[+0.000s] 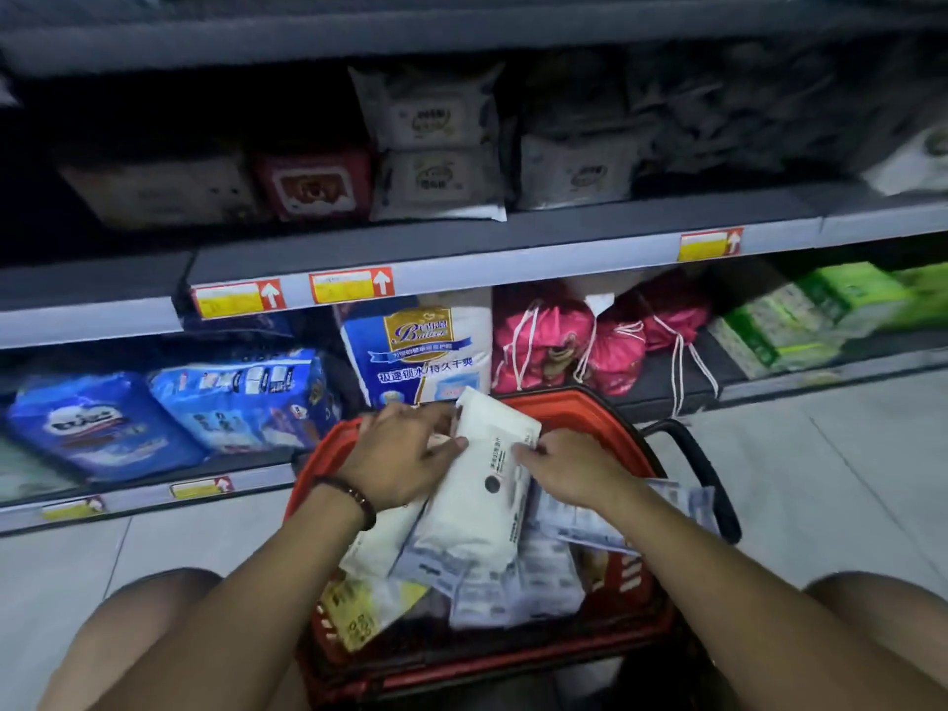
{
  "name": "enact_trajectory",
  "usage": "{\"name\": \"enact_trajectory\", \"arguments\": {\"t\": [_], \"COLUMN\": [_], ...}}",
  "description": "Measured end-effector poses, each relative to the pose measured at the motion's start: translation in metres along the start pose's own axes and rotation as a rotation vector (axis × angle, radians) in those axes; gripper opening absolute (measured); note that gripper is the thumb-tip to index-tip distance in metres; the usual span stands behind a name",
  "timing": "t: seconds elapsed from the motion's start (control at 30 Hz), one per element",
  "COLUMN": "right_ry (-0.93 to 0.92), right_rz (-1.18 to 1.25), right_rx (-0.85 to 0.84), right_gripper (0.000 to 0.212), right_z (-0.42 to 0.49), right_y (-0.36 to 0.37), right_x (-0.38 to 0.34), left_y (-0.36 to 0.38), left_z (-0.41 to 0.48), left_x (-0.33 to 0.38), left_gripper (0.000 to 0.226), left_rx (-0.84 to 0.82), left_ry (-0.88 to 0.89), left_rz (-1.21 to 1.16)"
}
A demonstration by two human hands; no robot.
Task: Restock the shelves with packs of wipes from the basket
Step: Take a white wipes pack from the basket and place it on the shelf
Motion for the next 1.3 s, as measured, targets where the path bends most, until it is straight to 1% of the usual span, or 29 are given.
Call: {"name": "enact_trajectory", "arguments": {"t": [0.07,0.13,0.2,0.27,0.33,0.37,0.4,0.43,0.47,0.53,0.57,0.6,0.67,0.73,0.8,0.87,0.9,0.97,1.03,1.1,1.2,1.23,1.3], "right_ry": [0.013,0.010,-0.018,-0.032,-0.059,-0.087,-0.112,-0.139,-0.155,-0.153,-0.127,-0.109,-0.084,-0.034,0.019,-0.031,-0.070,-0.143,-0.220,-0.292,-0.390,-0.413,-0.423], "right_rz": [0.072,0.078,0.071,0.110,0.173,0.222,0.257,0.255,0.229,0.152,0.111,0.085,0.093,0.174,0.283,0.430,0.485,0.564,0.615,0.615,0.503,0.463,0.416], "right_rx": [0.003,-0.004,0.021,0.012,-0.047,-0.054,-0.044,-0.032,-0.014,0.047,0.060,0.063,0.095,0.128,0.128,0.149,0.172,0.233,0.302,0.368,0.454,0.489,0.573], "right_gripper": [0.050,0.046,0.052,0.058,0.049,0.045,0.046,0.053,0.066,0.101,0.112,0.114,0.108,0.110,0.107,0.103,0.102,0.103,0.102,0.111,0.139,0.145,0.151], "right_z": [-0.008,-0.013,-0.011,-0.009,-0.013,-0.012,-0.011,-0.010,-0.008,-0.005,-0.005,-0.011,-0.014,-0.013,-0.012,-0.016,-0.019,-0.025,-0.027,-0.027,-0.037,-0.043,-0.059], "right_y": [0.004,0.012,0.016,0.014,0.013,0.015,0.017,0.019,0.022,0.025,0.024,0.020,0.017,0.016,0.020,0.020,0.019,0.013,0.002,-0.016,-0.050,-0.058,-0.067], "right_x": [0.000,-0.001,-0.003,-0.005,-0.010,-0.012,-0.015,-0.018,-0.022,-0.027,-0.028,-0.031,-0.032,-0.030,-0.028,-0.032,-0.036,-0.041,-0.044,-0.047,-0.058,-0.063,-0.072], "left_y": [0.001,0.005,0.008,0.008,0.010,0.012,0.014,0.014,0.014,0.015,0.015,0.014,0.014,0.011,0.010,0.007,0.003,-0.006,-0.020,-0.034,-0.058,-0.067,-0.084], "left_z": [-0.001,0.009,0.026,0.037,0.042,0.044,0.048,0.051,0.055,0.059,0.060,0.061,0.063,0.065,0.065,0.060,0.056,0.048,0.037,0.029,0.019,0.014,0.003], "left_x": [0.001,0.001,-0.001,0.002,0.004,0.005,0.005,0.005,0.002,-0.005,-0.008,-0.009,-0.014,-0.017,-0.022,-0.023,-0.022,-0.016,-0.009,-0.004,0.002,0.005,0.012], "left_gripper": [0.051,0.064,0.077,0.078,0.077,0.078,0.079,0.079,0.079,0.081,0.081,0.079,0.074,0.070,0.071,0.073,0.070,0.062,0.062,0.066,0.065,0.063,0.061], "left_rx": [0.012,-0.004,-0.062,-0.153,-0.225,-0.243,-0.242,-0.228,-0.211,-0.187,-0.178,-0.172,-0.161,-0.120,-0.054,0.012,0.036,0.079,0.159,0.260,0.399,0.457,0.569], "left_ry": [-0.035,-0.092,-0.161,-0.225,-0.248,-0.255,-0.260,-0.270,-0.294,-0.352,-0.372,-0.378,-0.373,-0.382,-0.397,-0.368,-0.330,-0.236,-0.146,-0.058,0.000,0.016,0.044], "left_rz": [-0.011,0.048,0.135,0.179,0.242,0.268,0.271,0.244,0.185,-0.012,-0.121,-0.219,-0.384,-0.519,-0.618,-0.692,-0.753,-0.895,-0.967,-1.015,-1.194,-1.258,-1.370]}}
Point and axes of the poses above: each hand's wrist, its own z-axis towards the middle knuckle, its own y-axis out of the palm, x = y × z, the point moved 5 cm from there along z, towards the middle knuckle, and after that the axes turned 15 degrees about -z, right-handed, at the moved point
